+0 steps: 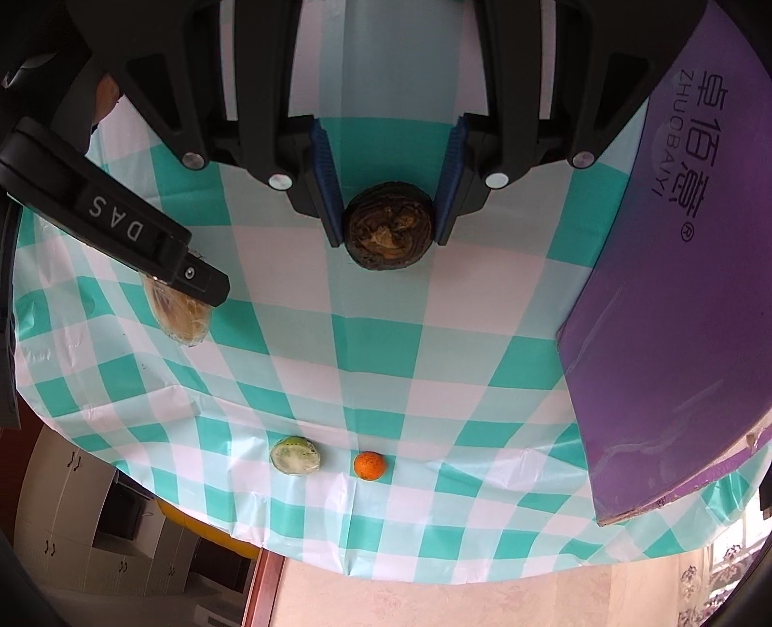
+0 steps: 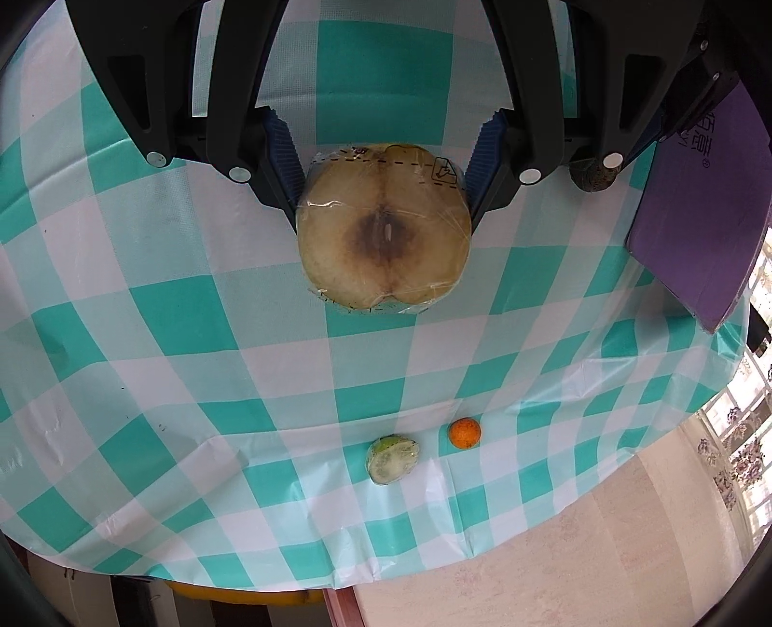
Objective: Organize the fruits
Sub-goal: 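Lift and carry the dark fruit and wrapped pear half with both tools toward the box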
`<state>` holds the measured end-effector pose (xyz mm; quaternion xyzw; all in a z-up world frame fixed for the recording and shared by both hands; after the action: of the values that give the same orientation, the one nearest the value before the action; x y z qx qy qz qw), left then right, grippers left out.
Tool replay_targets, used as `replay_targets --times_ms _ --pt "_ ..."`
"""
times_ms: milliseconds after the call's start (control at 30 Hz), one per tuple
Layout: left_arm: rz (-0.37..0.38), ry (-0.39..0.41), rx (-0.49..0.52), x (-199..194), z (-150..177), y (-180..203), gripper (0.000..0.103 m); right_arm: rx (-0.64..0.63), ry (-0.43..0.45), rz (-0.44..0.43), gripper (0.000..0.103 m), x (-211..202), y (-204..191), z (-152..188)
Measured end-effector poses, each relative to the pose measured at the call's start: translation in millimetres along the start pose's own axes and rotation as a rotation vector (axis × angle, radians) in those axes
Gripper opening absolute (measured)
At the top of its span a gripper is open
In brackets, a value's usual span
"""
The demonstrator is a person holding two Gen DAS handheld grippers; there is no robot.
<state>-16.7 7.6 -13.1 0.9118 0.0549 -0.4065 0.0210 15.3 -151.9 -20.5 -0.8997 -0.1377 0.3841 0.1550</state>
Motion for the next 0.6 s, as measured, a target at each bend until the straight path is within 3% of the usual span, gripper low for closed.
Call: replay_targets --times_ms 300,600 --pt "-0.004 0.051 0.023 -28.3 17.8 -6.0 0.037 -0.026 -0.007 -0.047 0.058 -20.4 -9.0 24.3" --pt "0.01 0.205 0.017 -83.8 6.1 -7.5 0.037 -0.012 0.107 -0.106 0.059 -44.4 -15.7 22.9"
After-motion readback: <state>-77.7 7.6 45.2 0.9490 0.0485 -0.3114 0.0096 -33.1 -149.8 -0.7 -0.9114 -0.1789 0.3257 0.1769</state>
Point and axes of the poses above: each gripper's, at about its wrist camera, not at the fingertips, and x roughly the way its jaws point, y to its right, z to its underside, the point moved 4 cm from there along x, roughly the way its jaws point, and after that the axes turned 11 degrees about -z, right-handed, at the moved point
